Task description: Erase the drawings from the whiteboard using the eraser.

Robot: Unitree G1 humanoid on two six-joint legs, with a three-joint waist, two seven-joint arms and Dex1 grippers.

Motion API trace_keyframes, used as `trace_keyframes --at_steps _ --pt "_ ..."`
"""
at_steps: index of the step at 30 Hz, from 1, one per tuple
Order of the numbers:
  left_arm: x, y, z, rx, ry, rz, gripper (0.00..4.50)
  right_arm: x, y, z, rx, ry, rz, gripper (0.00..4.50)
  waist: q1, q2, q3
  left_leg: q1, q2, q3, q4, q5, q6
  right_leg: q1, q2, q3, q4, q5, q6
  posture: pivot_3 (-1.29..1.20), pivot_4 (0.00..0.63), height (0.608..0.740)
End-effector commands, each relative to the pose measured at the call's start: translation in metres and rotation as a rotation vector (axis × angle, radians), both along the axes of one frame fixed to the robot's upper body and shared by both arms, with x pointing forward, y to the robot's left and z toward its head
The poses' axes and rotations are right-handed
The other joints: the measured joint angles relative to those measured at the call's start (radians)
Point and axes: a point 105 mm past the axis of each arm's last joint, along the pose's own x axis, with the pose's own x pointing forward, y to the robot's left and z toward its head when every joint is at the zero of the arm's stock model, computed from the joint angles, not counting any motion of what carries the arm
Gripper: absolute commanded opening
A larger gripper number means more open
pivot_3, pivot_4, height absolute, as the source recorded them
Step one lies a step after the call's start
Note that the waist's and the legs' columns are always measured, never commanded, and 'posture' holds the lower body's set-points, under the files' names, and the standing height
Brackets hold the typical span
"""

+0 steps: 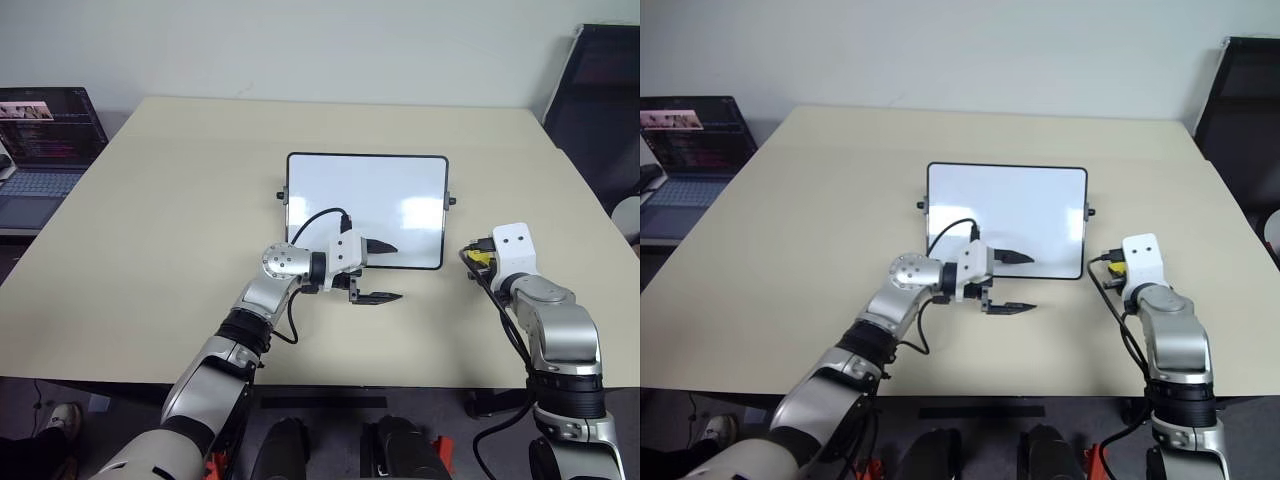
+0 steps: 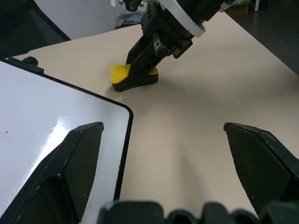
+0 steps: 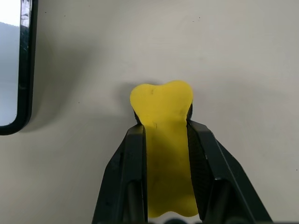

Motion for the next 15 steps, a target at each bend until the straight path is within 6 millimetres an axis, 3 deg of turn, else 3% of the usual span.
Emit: trace_keyframes --at_steps 1,11,12,15 --pt "0.0025 -0.0016 0.0138 -0.025 -0.056 -0.001 4.5 0.001 -0.0057 0.0112 -0.009 -0.04 -0.016 0.87 0.0 0.0 0.0 0.0 0.0 0.0 0.0 0.0 0.0 0.0 0.0 0.0 0.0 0.0 0.0 0.0 0.15 0.74" --pt "0.0022 -0.0021 0.0147 -0.026 -0.063 -0.006 4.5 0.0001 -0.0108 0.0089 -0.015 -0.031 -0.042 0.87 0.0 0.0 0.0 0.0 0.0 0.0 0.0 0.0 0.0 0.0 0.0 0.0 0.0 0.0 0.0 0.0 0.15 0.74" --pt "0.0022 -0.0019 0.0149 -0.026 -0.065 -0.006 4.5 0.0001 -0.0104 0.0086 -0.012 -0.031 -0.042 1.56 0.0 0.0 0.0 0.0 0.0 0.0 0.0 0.0 0.0 0.0 0.0 0.0 0.0 0.0 0.0 0.0 0.15 0.74" --pt "0.0025 -0.0014 0.0159 -0.025 -0.07 -0.005 4.5 0.0003 -0.0095 0.0074 -0.003 -0.029 -0.044 2.45 0.0 0.0 0.0 0.0 0.0 0.0 0.0 0.0 0.0 0.0 0.0 0.0 0.0 0.0 0.0 0.0 0.15 0.74"
